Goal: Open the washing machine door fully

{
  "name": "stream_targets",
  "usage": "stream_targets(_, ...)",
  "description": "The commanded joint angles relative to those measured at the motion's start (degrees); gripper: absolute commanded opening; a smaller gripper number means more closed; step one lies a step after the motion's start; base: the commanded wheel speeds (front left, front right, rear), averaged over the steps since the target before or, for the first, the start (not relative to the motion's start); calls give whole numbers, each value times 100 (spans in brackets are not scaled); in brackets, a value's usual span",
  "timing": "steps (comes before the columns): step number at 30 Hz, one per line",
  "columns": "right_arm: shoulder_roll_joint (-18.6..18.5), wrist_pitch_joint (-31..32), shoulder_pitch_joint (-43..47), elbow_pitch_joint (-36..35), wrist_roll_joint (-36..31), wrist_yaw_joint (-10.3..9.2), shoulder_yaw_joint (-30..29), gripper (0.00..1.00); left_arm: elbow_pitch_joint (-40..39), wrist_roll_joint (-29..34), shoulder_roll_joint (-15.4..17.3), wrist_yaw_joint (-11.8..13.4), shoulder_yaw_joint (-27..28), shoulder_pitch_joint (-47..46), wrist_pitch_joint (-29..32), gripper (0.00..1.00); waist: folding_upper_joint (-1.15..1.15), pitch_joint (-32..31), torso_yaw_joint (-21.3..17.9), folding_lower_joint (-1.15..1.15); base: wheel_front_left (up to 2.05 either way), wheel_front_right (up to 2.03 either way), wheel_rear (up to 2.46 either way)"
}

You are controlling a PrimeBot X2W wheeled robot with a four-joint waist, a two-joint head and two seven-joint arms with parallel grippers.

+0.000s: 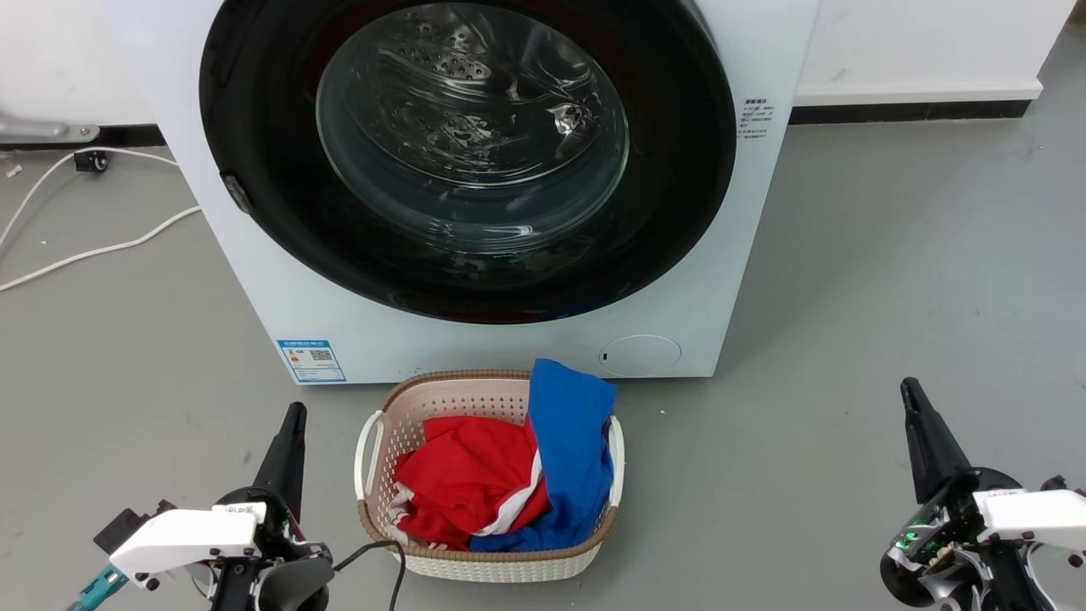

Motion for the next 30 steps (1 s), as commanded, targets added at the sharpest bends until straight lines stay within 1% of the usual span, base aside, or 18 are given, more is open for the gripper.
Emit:
stream_targets(1,21,18,-73,7,-30,0,-9,0,2,-10,-4,-13,12,-38,14,0,0,0,0,0,0,0,0)
stream_targets(21,25,17,-73,7,-39,0,-15,0,1,-10,-4,-13,11,-38,13,0,0,0,0,0,0,0,0)
stream_targets(22,4,10,0,0,-2,0,-7,100,-1,0,0,0,0,0,-4,100,0,0,0,1,0,0,0)
stream_targets(26,21,-4,162,158,-8,-3,3,100,163,2,-23,2,-23,161,-36,100,0,0,0,1,0,0,0)
stream_targets(30,21,-125,217,109,-114,-3,-21,100,27,27,-21,2,-40,203,-156,100,0,4,1,1,0,0,0)
